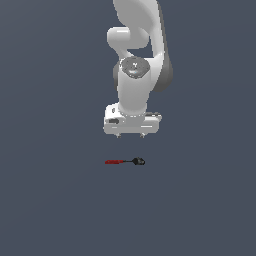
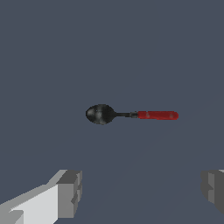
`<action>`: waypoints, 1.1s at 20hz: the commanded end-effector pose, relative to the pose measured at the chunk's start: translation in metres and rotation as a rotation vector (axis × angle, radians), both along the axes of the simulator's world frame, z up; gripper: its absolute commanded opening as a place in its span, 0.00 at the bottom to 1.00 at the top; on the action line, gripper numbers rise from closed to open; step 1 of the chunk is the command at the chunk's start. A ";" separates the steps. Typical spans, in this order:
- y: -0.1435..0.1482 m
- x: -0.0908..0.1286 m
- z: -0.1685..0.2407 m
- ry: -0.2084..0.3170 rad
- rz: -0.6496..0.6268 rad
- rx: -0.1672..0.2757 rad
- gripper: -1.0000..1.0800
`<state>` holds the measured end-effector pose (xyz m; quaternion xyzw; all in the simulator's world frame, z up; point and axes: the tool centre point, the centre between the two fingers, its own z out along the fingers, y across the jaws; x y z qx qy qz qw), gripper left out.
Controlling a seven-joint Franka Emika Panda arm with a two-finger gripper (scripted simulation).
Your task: Pick up the object and move it to a goal position.
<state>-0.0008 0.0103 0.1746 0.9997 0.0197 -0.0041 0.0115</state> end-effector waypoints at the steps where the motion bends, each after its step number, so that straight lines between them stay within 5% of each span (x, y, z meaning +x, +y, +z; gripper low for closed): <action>1: 0.000 0.000 0.000 0.000 0.000 0.000 0.96; 10: 0.028 -0.005 0.001 0.002 -0.006 0.030 0.96; 22: 0.026 -0.003 -0.002 0.002 -0.047 0.031 0.96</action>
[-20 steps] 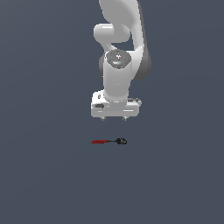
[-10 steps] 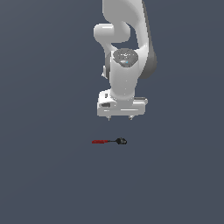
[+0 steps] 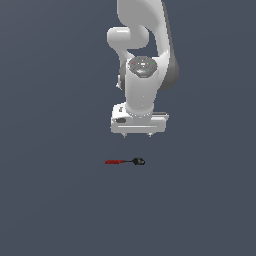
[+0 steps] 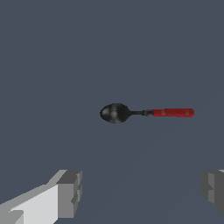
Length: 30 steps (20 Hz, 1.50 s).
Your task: Pick up the object and move it to a goal position.
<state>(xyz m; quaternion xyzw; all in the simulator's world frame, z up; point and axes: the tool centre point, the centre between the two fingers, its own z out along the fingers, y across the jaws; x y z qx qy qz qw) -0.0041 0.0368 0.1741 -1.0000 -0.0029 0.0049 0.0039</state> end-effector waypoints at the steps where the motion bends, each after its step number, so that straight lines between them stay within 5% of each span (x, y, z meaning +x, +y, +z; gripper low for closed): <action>1: -0.001 0.001 -0.002 0.001 -0.025 0.001 0.96; 11: -0.006 0.008 -0.017 0.006 -0.221 0.008 0.96; 30: -0.024 0.028 -0.061 0.016 -0.793 0.008 0.96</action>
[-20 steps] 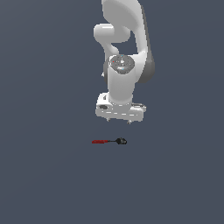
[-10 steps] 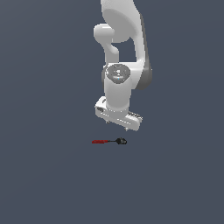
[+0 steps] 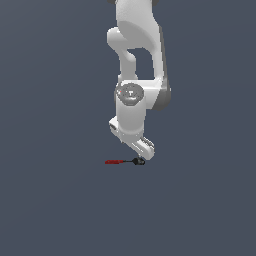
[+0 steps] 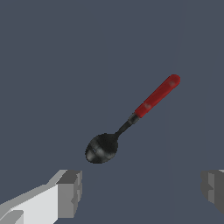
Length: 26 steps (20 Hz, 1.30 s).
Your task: Pick up the object and move it to a goal position.
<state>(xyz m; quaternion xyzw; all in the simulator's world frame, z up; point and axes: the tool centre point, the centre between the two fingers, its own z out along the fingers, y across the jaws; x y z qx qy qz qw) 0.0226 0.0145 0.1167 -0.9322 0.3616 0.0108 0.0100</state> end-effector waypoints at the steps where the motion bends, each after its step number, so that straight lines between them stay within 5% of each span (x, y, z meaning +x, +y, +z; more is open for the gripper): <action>1: -0.003 0.002 -0.006 0.001 -0.077 -0.002 0.96; 17: -0.020 0.016 -0.042 0.002 -0.545 -0.020 0.96; 26: -0.026 0.020 -0.053 -0.001 -0.700 -0.028 0.96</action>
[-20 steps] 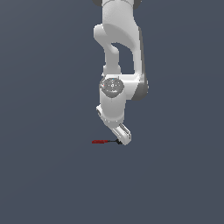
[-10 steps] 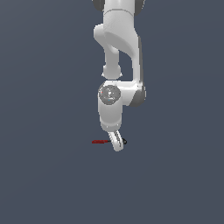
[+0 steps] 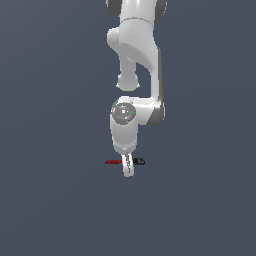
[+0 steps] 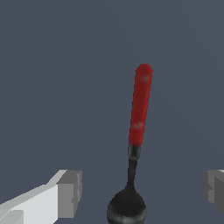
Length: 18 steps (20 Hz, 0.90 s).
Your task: Pick up the object and move it to a goal position.
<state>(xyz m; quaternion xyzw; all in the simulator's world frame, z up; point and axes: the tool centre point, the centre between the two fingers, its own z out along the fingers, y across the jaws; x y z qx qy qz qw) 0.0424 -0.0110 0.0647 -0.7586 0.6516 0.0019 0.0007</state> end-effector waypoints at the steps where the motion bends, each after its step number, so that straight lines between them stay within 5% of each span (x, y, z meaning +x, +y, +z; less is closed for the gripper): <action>1: -0.001 0.001 -0.002 -0.001 -0.031 -0.002 0.96; 18: -0.003 0.000 -0.040 -0.002 -0.057 -0.003 0.96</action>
